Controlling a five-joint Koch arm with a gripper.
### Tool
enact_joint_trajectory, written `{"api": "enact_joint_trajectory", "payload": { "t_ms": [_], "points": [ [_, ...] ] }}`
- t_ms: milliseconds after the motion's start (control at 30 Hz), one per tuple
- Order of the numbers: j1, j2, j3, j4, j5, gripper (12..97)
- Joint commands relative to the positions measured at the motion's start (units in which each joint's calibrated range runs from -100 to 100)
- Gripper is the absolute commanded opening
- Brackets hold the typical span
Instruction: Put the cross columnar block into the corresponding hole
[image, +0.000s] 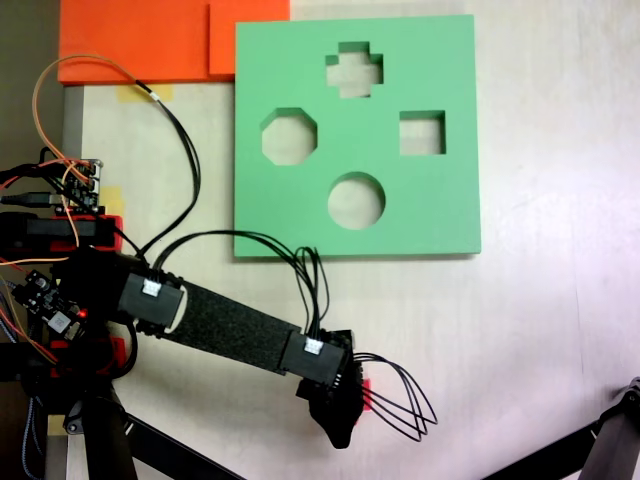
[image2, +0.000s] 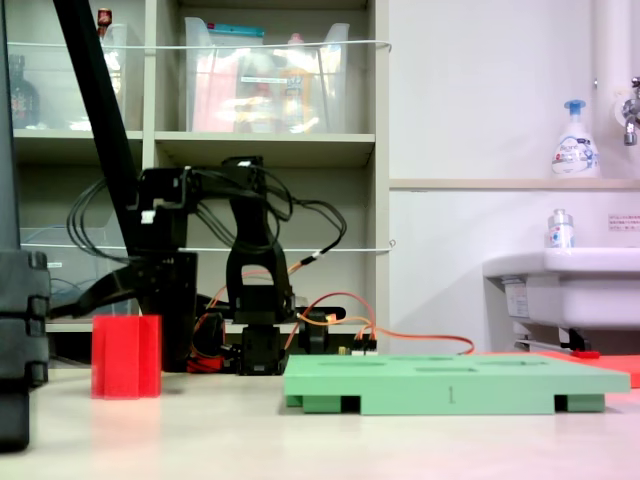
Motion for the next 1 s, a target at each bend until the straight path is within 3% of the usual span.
{"api": "enact_joint_trajectory", "payload": {
  "t_ms": [0, 133, 367, 533, 967],
  "points": [
    [-0.34, 0.47, 3.69, -1.42, -0.68, 82.0],
    [-0.39, 1.3, 3.39, -1.42, -0.88, 79.6],
    [-0.63, 1.3, 1.1, -1.51, -0.88, 45.8],
    [-0.59, 1.3, 0.5, -4.11, -0.68, 38.3],
    [-0.34, -12.8, 0.5, -15.0, 3.03, 38.8]
  ]
}}
